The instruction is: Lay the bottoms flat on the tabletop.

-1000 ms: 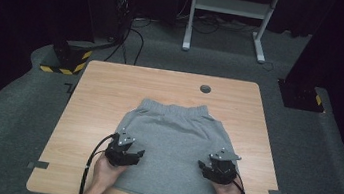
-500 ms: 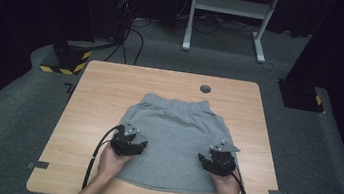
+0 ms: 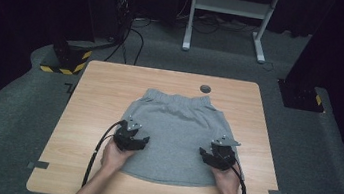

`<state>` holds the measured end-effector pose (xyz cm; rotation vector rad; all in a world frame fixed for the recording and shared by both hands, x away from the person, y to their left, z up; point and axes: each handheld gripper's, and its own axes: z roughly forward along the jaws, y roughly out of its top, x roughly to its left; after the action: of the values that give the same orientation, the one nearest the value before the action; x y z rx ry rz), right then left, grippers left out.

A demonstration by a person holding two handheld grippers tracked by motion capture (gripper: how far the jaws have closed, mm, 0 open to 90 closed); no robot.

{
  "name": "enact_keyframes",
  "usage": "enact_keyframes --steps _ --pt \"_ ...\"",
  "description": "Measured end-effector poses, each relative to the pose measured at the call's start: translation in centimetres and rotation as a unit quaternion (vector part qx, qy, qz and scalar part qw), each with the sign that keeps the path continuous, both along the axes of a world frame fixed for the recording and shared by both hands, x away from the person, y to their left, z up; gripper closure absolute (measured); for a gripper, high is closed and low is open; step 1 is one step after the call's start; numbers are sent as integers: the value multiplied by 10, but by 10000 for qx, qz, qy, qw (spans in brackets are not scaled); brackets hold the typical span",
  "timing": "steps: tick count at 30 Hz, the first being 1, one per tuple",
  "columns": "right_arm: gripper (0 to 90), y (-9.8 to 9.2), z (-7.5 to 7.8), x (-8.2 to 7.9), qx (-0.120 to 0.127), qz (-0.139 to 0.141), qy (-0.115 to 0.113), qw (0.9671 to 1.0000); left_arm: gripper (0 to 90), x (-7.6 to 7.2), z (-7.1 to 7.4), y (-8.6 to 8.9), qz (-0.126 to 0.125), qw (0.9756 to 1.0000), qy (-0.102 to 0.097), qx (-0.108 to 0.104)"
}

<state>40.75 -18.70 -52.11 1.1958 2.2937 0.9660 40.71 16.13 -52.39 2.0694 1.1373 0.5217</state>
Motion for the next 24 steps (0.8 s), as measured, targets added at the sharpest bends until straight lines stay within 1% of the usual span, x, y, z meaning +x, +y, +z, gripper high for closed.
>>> enact_keyframes --steps 3,4,5,6,7,9,10,12,13,14,15,16,17,18,19,20,21,24 --pt "445 -1 0 -4 -3 39 -11 10000 366 -3 0 0 -3 10000 -18 -20" --pt "441 -1 0 -4 -8 49 1 10000 367 -1 0 0 31 10000 27 -34" --pt "436 0 1 -3 -21 54 36 10000 366 -1 0 0 31 10000 27 -34" --pt "434 0 1 -1 -45 68 64 9999 366 2 3 -2 27 9999 101 -12" --pt "430 1 2 0 -67 84 68 9999 365 4 4 -2 34 9999 162 -36" --pt "423 3 4 1 -24 111 85 9999 362 5 6 -2 36 9998 183 -60" --pt "420 4 5 2 0 131 63 9999 369 5 10 0 68 9997 100 -223" --pt "420 4 8 2 91 120 39 9999 373 4 14 3 76 9992 109 -365" --pt "420 4 8 2 91 120 39 9999 373 4 14 3 76 9992 109 -365" --pt "419 1 10 2 214 109 44 9997 372 3 16 6 86 9990 114 -416" --pt "419 1 10 2 214 109 44 9997 372 3 16 6 86 9990 114 -416" --pt "420 -2 13 2 311 88 30 9995 370 1 19 9 70 9990 87 -428" --pt "420 -2 13 2 311 88 30 9995 370 1 19 9 70 9990 87 -428" --pt "422 -5 17 1 363 74 -31 9993 370 -1 23 12 62 9988 33 -491" --pt "423 -6 20 1 411 56 -60 9991 369 -1 23 12 62 9988 33 -491" --pt "424 -8 22 0 467 34 -81 9989 370 -2 27 16 78 9983 2 -582" --pt "425 -9 24 0 505 21 -106 9987 369 -3 29 18 74 9981 -16 -605" --pt "427 -12 29 -1 539 0 -171 9984 367 -5 32 21 101 9976 -39 -688"
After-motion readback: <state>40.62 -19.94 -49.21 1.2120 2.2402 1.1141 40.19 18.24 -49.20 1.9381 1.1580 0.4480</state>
